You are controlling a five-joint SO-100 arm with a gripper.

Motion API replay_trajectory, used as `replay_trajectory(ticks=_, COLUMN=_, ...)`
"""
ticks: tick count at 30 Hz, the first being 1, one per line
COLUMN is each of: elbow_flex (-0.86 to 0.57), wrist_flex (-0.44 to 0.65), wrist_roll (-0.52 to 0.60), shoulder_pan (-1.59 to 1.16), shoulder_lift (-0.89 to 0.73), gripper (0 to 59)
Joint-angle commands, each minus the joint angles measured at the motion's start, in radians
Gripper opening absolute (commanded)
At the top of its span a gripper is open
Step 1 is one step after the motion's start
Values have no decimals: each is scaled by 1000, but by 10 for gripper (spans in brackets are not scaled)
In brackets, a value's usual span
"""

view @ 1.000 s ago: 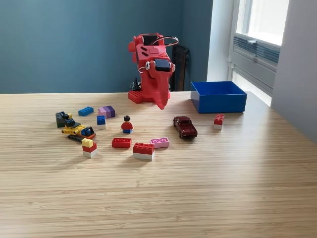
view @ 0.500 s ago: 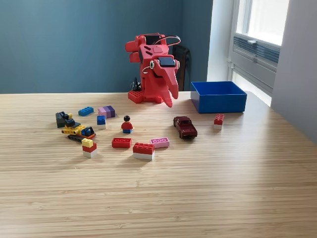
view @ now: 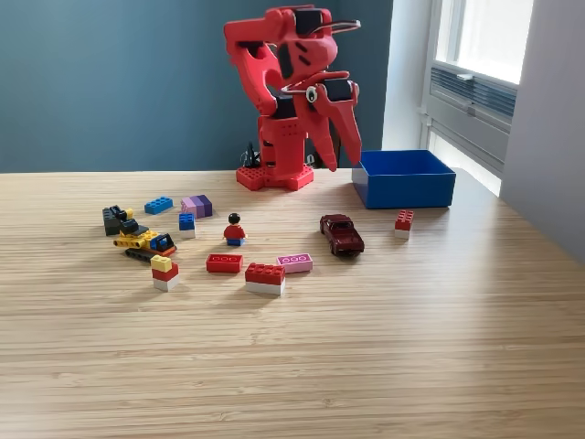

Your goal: Grasp a lego block and put it in the bin.

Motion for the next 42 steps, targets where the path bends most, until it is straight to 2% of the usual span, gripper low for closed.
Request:
replay_trajectory(ticks=1, elbow_flex=-276, wrist_flex=103, wrist_roll=-8, shoulder_pan=-117, shoulder_lift=-199, gripper=257)
replay_trajectory(ticks=6, elbow_flex=-350, wrist_flex=135, wrist_roll=-32, shoulder_pan=-184, shoulder_lift=-314, gripper=272)
replay_trajectory(ticks=15, elbow_flex=-354, wrist_flex=130, wrist_roll=-92, shoulder_pan=-285, shoulder_lift=-428, gripper=298)
replay_trajectory(ticks=22, elbow_flex=-394, wrist_flex=9, wrist_roll=-132, shoulder_pan=-253, shoulder_lift=-545, gripper=322)
replay_trajectory(ticks=31, elbow_flex=-541, wrist_flex=-25, wrist_roll=-176, shoulder_pan=-167, shoulder_lift=-801, gripper=326)
replay_trajectory(ticks=42, elbow_flex=-600, wrist_flex=-106, wrist_roll=-216, shoulder_pan=-152, shoulder_lift=-1011, gripper=339)
